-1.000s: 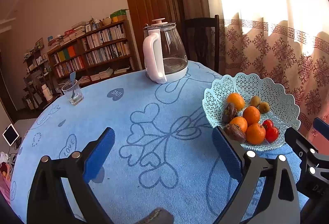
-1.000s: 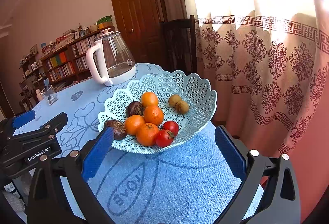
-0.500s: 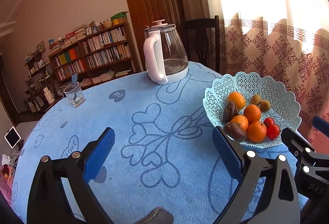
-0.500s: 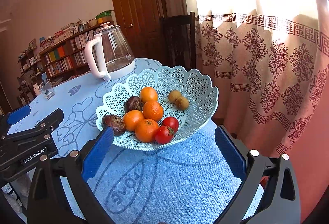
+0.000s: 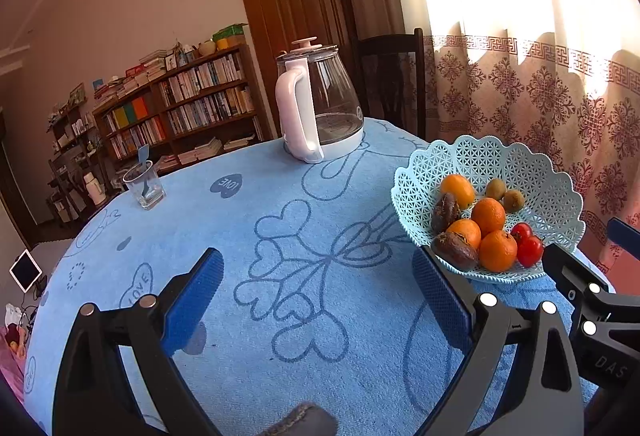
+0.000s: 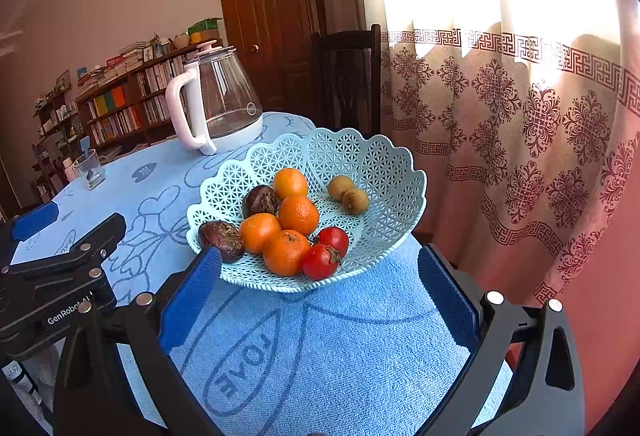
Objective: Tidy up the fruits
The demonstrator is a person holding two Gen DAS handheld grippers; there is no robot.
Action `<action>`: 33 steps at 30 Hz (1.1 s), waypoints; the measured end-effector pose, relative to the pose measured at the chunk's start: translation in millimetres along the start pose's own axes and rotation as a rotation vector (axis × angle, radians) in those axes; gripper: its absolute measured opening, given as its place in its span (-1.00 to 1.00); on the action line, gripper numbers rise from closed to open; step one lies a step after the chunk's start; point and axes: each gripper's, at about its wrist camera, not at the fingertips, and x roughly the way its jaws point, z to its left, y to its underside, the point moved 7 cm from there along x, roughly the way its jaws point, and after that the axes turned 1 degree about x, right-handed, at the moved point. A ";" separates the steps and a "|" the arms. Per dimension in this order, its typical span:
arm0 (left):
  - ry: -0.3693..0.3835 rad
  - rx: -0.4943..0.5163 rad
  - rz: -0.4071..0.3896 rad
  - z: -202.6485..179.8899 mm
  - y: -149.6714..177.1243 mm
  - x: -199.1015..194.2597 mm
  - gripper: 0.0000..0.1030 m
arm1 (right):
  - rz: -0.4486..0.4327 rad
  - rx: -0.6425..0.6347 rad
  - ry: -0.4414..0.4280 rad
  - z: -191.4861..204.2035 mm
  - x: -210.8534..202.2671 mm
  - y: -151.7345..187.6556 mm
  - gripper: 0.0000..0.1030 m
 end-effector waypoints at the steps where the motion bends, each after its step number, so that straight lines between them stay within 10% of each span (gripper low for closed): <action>1: -0.001 0.002 0.002 -0.2 0.5 0.4 0.83 | 0.000 0.000 0.000 -0.2 0.0 -0.1 0.94; 33: -0.011 0.020 -0.001 -2.8 2.8 0.0 0.83 | 0.002 -0.001 0.001 0.2 0.5 0.5 0.94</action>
